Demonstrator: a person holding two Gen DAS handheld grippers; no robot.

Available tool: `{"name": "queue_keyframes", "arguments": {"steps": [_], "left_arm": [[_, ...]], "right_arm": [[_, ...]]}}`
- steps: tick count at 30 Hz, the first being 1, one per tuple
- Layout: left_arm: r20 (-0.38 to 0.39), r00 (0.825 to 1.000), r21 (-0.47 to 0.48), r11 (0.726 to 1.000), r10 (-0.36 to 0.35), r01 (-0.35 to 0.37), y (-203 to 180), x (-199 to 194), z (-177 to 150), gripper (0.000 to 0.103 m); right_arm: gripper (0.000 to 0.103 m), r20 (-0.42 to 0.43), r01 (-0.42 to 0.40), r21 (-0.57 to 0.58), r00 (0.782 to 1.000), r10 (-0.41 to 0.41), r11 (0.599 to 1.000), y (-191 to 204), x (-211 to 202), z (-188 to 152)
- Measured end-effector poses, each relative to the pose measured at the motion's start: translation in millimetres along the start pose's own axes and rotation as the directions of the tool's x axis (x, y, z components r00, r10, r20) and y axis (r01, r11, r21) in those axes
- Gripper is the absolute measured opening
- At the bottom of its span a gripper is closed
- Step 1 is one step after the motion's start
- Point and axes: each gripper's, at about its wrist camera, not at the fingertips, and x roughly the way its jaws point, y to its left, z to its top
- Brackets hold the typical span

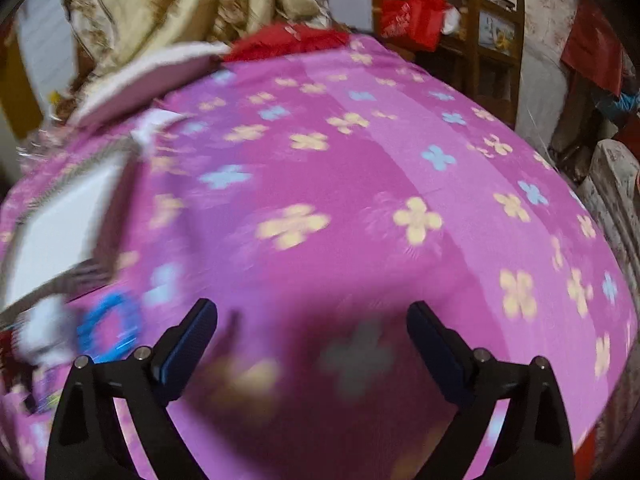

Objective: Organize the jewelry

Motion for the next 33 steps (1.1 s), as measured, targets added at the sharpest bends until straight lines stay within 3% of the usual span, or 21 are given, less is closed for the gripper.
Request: {"name": "queue_keyframes", "arguments": {"steps": [2,5,7,9,12,16,26,33], "left_arm": [[0.010,1.000,0.035,0.999,-0.010,0.010,-5.6,-1.6,-0.5,0.065],[0.020,0.998,0.066,0.996,-0.053,0.051,-11.7,-5.4,-1.1,0.069],[0.048,0.996,0.103,0.993,-0.069,0.064,-18.1,-14.5,-4.0,0.073],[0.040,0.997,0.185,0.981,-0.065,0.057,-31.3,-17.9,-10.6,0.073],[0.058,0.998,0.285,0.958,0.000,-0.017,-51.1,-17.2,-20.2,0.073],[0.068,0.994,0.317,0.943,0.087,-0.104,-61.4,-10.5,-24.4,0.073],[0.058,0.994,0.275,0.956,0.089,-0.102,-52.7,-10.8,-21.0,0.071],[0.047,0.994,0.299,0.948,0.094,-0.104,-58.9,-7.3,-25.6,0.070]], "right_arm": [[0.099,0.067,-0.059,-0.053,0.996,0.063,0.997,28.2,-36.7,-12.8],[0.100,0.181,-0.162,-0.139,0.966,0.186,0.977,71.6,-79.0,-44.0],[0.100,0.191,-0.216,-0.214,0.947,0.257,0.953,99.5,-92.4,-60.6],[0.100,0.208,-0.208,-0.265,0.941,0.266,0.942,120.5,-100.3,-71.1],[0.100,0.179,-0.220,-0.320,0.941,0.286,0.922,141.9,-96.7,-77.8],[0.100,0.155,-0.180,-0.346,0.957,0.245,0.921,156.1,-88.5,-80.1],[0.100,0.095,-0.203,-0.348,0.964,0.250,0.915,155.4,-78.0,-86.7],[0.100,0.032,-0.305,-0.333,0.942,0.334,0.892,160.0,-70.1,-92.2]]}}
